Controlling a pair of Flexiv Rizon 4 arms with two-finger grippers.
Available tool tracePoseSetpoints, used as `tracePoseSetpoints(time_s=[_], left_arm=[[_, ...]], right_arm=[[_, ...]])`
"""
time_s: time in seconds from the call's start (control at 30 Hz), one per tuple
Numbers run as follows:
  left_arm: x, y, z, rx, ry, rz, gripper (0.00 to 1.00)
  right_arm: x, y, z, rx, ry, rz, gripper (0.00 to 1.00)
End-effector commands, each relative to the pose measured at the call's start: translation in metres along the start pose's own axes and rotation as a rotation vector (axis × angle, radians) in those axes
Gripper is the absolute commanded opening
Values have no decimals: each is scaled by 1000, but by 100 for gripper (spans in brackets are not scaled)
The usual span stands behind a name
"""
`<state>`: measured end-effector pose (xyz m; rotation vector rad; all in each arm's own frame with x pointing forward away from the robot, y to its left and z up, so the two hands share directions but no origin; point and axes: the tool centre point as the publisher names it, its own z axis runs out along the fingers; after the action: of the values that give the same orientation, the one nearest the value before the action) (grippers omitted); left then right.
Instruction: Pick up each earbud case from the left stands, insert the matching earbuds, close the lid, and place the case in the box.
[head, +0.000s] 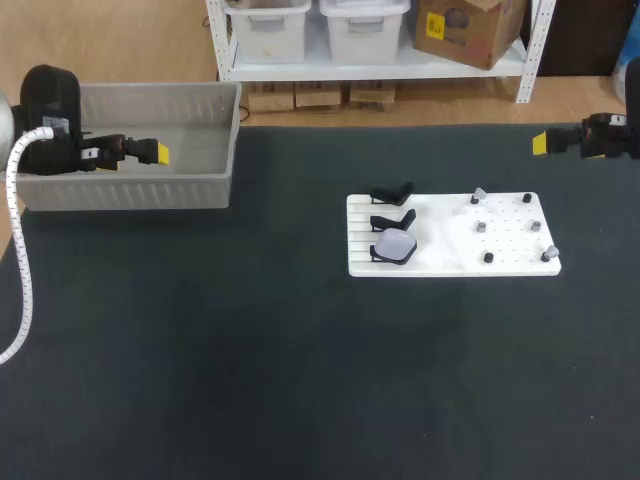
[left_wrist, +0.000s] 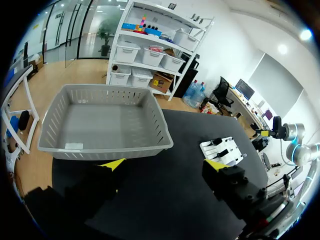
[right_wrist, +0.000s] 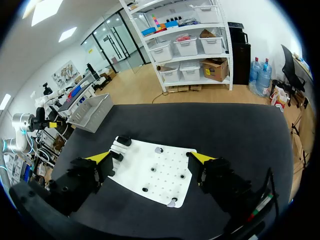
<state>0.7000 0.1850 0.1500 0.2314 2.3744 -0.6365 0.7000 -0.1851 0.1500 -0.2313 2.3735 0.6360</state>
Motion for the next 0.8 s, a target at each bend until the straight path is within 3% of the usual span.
tracePoseSetpoints(time_s=[0.03,0.67,0.8], left_arm=[[0,0,0,0,0,0,100],[0,0,0,0,0,0,100],[-8,-2,-5,27,-43,23,100]], right_arm=[[0,0,0,0,0,0,100],[0,0,0,0,0,0,100],[0,0,0,0,0,0,100]])
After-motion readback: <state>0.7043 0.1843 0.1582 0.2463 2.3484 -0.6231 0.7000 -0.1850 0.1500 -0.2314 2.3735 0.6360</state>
